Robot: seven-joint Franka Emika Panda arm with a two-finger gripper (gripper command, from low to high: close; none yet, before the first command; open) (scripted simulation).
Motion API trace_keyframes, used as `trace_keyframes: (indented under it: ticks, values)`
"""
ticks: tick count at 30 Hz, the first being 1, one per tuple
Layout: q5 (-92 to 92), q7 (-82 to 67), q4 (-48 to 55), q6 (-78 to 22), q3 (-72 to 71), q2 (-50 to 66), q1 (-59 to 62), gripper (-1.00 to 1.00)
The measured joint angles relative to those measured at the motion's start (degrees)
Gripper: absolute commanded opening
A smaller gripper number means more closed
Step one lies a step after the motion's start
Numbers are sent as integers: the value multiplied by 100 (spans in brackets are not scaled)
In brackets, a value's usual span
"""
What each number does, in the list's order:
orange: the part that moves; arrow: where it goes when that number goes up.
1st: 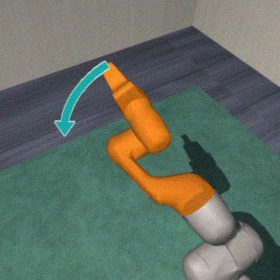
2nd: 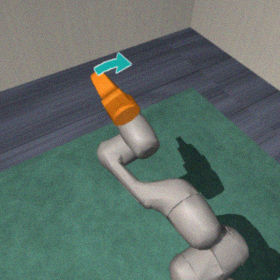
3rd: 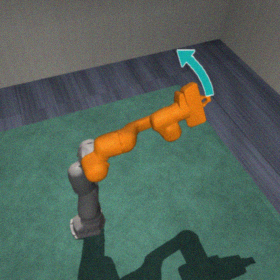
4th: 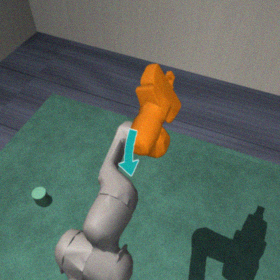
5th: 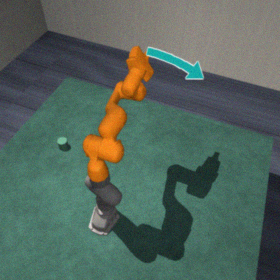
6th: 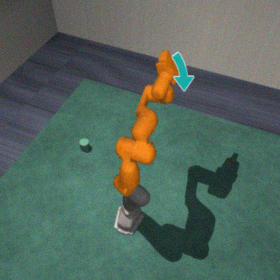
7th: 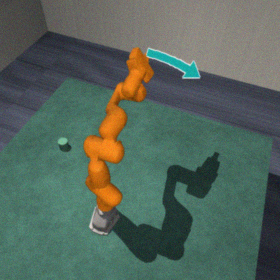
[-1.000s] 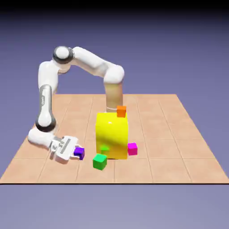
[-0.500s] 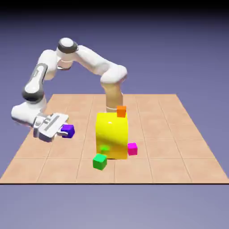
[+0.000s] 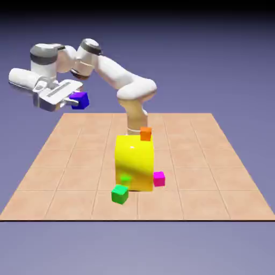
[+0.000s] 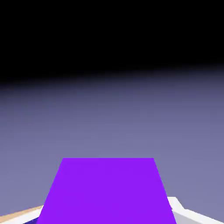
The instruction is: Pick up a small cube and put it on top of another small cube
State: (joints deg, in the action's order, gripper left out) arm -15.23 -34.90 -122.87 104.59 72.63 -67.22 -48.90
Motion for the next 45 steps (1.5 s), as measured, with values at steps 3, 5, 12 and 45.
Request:
trace_keyframes:
  ticks: [3, 5, 12, 45]
  values:
    - [-73, 596, -52, -7, -623, -97, 305, -100]
    - [-122, 993, -87, -12, -1038, -162, 508, -100]
    - [-292, 2383, -209, -29, -2492, -388, 1219, -100]
    - [-1085, 8937, -783, -106, -9344, -1456, 4572, -100]
